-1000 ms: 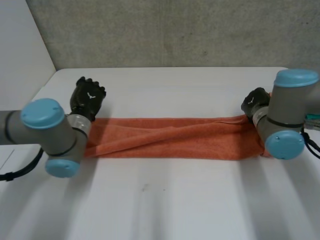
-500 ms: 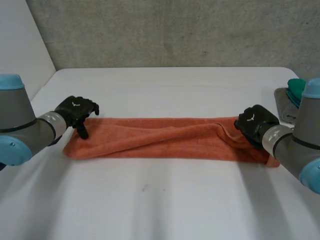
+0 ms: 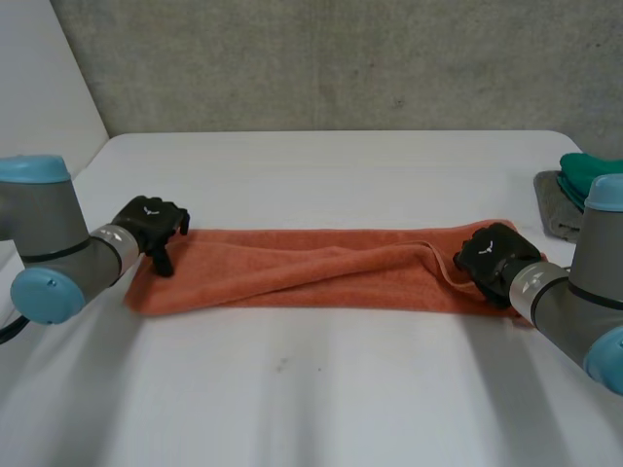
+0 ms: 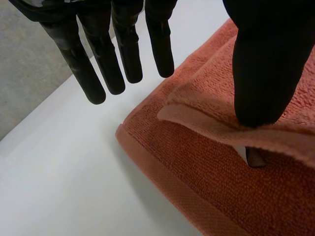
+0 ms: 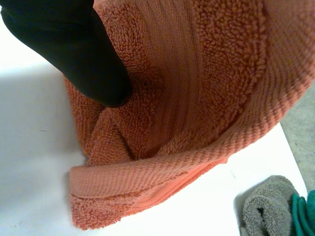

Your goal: Fold the laundry.

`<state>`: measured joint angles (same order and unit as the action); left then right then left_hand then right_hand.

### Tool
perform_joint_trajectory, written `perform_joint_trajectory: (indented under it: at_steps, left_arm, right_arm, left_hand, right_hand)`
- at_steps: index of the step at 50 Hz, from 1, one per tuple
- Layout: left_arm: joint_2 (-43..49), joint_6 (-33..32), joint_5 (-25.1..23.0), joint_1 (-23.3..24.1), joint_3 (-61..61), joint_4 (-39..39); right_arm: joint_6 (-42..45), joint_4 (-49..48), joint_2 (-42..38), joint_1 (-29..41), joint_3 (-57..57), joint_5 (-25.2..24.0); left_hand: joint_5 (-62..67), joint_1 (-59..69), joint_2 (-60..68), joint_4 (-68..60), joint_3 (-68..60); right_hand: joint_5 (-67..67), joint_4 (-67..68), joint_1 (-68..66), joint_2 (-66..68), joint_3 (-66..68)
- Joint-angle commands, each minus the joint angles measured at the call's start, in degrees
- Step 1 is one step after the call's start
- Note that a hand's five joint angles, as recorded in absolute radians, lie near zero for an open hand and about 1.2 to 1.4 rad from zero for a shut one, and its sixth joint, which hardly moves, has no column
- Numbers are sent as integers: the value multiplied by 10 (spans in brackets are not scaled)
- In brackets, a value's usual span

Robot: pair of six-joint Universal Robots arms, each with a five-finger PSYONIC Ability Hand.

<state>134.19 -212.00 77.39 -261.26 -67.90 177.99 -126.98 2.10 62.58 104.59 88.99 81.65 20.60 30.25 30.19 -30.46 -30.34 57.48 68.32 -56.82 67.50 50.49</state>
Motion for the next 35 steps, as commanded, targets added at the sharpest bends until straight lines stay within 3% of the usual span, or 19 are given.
perform_joint_trajectory:
  at_steps: [1,18,25,35]
  left_arm:
    - [12,-31,-1,3,6,-2]
    - [33,-35,-2,7,15,-2]
    - [33,-34,1,8,19,-2]
    - [34,-35,-1,12,19,0]
  right_arm:
    - [1,0,-1,0,5,-4]
    - [1,0,-1,0,9,-4]
    - [1,0,-1,0,12,-4]
    - [1,0,-1,1,16,-4]
  left_hand:
    - [82,86,86,-83,-85]
    - [148,151,152,-149,-150]
    - [-17,-13,-13,15,14]
    - [-27,-24,-23,26,25]
  right_hand:
    - [125,117,-232,125,295]
    - [125,117,-232,125,295]
    - [125,117,-232,125,295]
    - [125,117,-232,125,295]
